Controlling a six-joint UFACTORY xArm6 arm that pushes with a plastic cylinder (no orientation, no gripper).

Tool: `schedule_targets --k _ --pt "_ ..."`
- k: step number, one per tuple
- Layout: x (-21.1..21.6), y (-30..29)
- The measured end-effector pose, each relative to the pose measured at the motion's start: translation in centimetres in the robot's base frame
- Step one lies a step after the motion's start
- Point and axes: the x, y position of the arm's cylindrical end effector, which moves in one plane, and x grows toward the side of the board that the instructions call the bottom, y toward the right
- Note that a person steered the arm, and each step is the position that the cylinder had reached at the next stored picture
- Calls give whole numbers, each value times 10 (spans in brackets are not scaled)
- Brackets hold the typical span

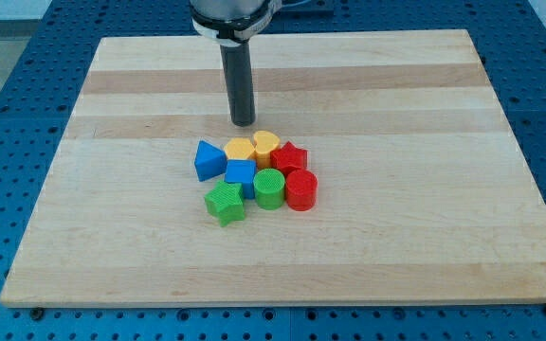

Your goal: Move the green star towards the top left of the board

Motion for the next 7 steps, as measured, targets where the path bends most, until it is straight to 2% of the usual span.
schedule_targets --k 1,2,3,7 --pt "-18 -5" --pt "-61 -58" --pt "-55 -89" --pt "-56 -90"
